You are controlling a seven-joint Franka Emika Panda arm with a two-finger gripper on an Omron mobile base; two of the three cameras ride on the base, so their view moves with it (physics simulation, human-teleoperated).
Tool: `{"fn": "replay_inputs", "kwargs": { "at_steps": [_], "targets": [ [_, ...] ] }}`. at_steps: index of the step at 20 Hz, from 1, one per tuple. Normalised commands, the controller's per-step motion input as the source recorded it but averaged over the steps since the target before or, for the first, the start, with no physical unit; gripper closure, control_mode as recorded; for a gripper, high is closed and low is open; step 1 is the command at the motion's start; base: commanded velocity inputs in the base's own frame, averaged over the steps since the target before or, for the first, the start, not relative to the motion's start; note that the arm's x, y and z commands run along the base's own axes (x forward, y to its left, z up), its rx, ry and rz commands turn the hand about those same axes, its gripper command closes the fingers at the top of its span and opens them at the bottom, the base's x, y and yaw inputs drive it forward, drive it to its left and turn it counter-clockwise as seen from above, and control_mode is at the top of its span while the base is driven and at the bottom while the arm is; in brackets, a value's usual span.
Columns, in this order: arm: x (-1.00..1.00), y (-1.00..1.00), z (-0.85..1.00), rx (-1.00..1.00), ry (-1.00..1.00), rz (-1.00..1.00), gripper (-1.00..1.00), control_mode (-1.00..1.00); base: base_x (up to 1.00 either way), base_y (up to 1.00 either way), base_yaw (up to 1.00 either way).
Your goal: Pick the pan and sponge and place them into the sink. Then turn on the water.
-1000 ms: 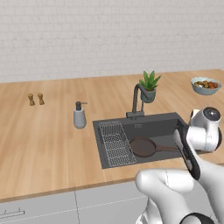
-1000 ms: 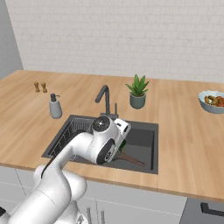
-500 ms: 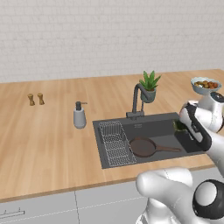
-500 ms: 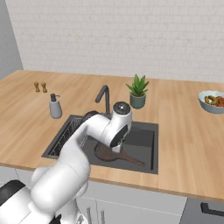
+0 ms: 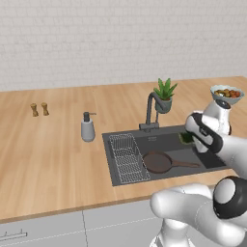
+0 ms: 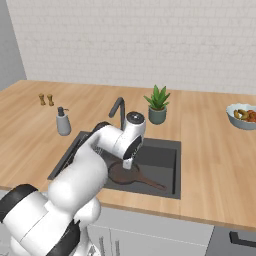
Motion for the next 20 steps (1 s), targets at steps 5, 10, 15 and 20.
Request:
{"fn": "replay_inputs", "kwargs": {
  "at_steps": [5, 10, 15, 20],
  "targets": [
    [0.21, 0.33, -0.39, 0.00, 0.02, 0.01, 1.00, -1.00, 0.00, 0.00, 0.00],
    [0.19, 0.08, -0.44, 0.04, 0.08, 0.09, 1.00, -1.00, 0.00, 0.00, 0.00],
    [0.25, 0.00, -0.42, 0.06, 0.07, 0.14, 1.00, -1.00, 0.00, 0.00, 0.00],
    [0.47, 0.00, -0.29, 0.03, 0.05, 0.11, 1.00, -1.00, 0.00, 0.00, 0.00]
  ]
}}
